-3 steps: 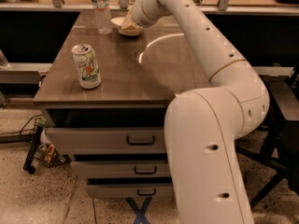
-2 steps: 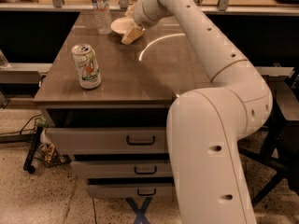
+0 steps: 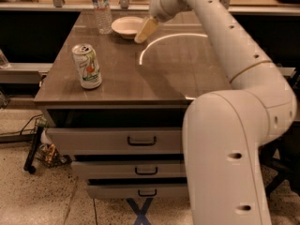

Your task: Move paper bowl near water bottle

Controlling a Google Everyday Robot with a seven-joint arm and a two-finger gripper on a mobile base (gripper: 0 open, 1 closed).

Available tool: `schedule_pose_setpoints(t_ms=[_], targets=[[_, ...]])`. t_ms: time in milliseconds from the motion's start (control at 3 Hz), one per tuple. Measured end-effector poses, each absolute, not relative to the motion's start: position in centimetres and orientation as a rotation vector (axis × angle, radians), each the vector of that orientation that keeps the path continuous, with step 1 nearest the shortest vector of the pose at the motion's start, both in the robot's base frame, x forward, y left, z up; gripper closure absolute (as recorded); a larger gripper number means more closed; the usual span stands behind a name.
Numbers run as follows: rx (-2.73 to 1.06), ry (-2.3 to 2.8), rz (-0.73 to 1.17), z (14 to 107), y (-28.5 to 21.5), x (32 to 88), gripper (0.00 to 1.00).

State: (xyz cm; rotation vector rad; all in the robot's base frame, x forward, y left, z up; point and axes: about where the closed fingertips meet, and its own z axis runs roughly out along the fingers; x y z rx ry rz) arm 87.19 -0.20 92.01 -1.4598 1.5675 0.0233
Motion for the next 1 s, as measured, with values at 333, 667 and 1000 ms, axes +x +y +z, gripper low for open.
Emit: schedule_pose_setpoints(t_ms=[333,667,1000], targets=[[-1.319,1.621,0.032,95.0,-5.1,87.1,0.0],[-1.141,1.632,-0.046,101.5,-12.2,86.2,0.0],[-0.985,1.634,-0.153,108.3,-18.2,84.2,0.0]])
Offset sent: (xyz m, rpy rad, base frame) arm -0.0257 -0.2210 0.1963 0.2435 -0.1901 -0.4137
